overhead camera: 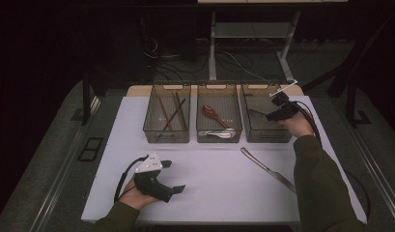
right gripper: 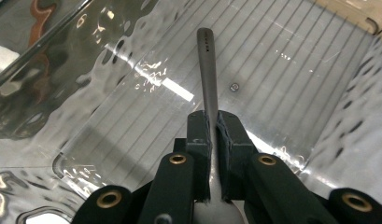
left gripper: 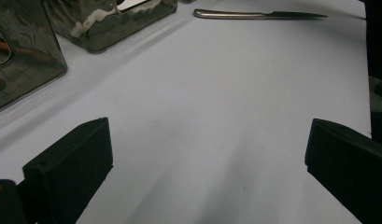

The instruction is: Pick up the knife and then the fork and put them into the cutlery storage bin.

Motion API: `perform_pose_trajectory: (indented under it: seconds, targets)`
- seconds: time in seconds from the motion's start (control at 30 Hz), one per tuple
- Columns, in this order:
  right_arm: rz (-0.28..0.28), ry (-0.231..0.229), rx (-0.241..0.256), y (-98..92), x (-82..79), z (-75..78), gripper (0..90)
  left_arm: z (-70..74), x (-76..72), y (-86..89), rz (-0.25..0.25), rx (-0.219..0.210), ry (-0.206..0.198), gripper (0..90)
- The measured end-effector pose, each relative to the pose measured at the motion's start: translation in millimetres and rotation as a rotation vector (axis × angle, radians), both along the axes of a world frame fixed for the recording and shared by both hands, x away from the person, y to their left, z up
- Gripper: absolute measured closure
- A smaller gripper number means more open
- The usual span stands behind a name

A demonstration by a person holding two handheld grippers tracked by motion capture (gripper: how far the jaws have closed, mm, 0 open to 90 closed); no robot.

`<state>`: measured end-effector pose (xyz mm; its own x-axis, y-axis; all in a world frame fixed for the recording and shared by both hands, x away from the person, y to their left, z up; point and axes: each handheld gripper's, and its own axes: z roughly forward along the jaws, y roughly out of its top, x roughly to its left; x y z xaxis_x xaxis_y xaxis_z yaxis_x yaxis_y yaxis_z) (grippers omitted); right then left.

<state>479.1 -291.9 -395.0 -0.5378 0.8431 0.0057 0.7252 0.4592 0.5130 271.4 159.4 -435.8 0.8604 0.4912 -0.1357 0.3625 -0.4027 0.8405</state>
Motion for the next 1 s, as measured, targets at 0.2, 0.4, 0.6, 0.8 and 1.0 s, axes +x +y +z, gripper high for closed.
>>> perform_pose_trajectory:
  seconds: [0.2, 0.4, 0.6, 0.8, 1.0]
  targets:
    - [-0.030, -0.052, 0.036, -1.0, -0.1, 3.6, 64.8, -0.3, -0.2, -0.7, 0.000, -0.003, -0.001, 0.2]
    - [-0.033, -0.085, 0.063, -6.0, -5.1, 11.9, 53.7, -0.2, -0.3, -0.8, 0.001, -0.002, -0.002, 0.2]
    - [-0.029, -0.098, 0.101, -10.7, -19.1, 23.4, 48.6, -0.1, -0.2, -0.8, 0.001, 0.000, -0.004, 0.2]
    - [-0.013, -0.128, 0.154, -18.0, -40.4, 35.8, 44.7, 0.5, -0.5, -0.6, 0.001, 0.004, -0.004, 0.2]
    - [-0.006, -0.155, 0.191, -25.1, -60.6, 42.2, 42.5, 0.0, -0.5, -1.4, 0.002, 0.003, -0.003, 0.2]
